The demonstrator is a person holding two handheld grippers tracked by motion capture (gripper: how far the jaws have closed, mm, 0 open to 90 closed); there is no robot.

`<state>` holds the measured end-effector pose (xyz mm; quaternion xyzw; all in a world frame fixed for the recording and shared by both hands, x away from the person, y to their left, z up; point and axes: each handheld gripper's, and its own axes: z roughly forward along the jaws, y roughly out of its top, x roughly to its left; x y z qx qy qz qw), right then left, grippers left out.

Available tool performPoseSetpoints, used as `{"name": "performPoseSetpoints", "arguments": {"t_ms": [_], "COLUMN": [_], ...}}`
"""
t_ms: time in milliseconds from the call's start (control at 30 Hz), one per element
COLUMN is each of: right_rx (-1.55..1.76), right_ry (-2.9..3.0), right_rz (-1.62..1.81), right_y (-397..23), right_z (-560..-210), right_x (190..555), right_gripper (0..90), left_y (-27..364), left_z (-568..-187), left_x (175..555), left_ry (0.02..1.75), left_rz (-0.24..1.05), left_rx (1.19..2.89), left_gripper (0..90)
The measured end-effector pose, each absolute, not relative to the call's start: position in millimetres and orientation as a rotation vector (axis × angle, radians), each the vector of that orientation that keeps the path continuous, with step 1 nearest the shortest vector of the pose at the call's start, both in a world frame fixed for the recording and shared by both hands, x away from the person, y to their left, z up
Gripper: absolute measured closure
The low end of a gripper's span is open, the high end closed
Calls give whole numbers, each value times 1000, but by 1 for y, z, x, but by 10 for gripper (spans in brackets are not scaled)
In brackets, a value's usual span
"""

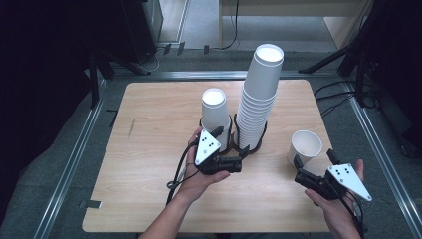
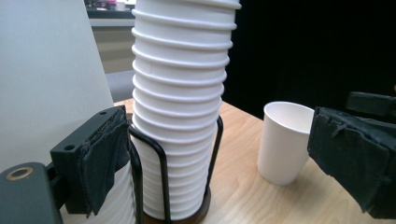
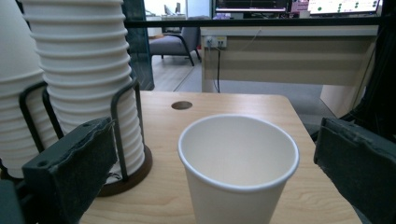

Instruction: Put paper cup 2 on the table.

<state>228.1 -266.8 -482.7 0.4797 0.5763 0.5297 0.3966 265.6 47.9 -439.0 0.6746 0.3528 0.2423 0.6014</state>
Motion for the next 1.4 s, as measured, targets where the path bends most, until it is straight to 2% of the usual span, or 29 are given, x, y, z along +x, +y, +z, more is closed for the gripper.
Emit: {"name": "performPoseSetpoints", "arguments": {"t_ms": [667, 1400], "right_rx": [1149, 1075], "right_ry": [1433, 1449], "right_rz": [1445, 1524], "right_y": [-259, -215], "right_z": [-428, -380], "right_x": [233, 263], "right_gripper": [0, 0], "left_y": [20, -2], "left_z": [-440, -444], "left_x": [295, 306], "left_ry": [864, 875], "left_rz": [623, 685], "left_rx": [1541, 1502], "left_gripper": [61, 61]}}
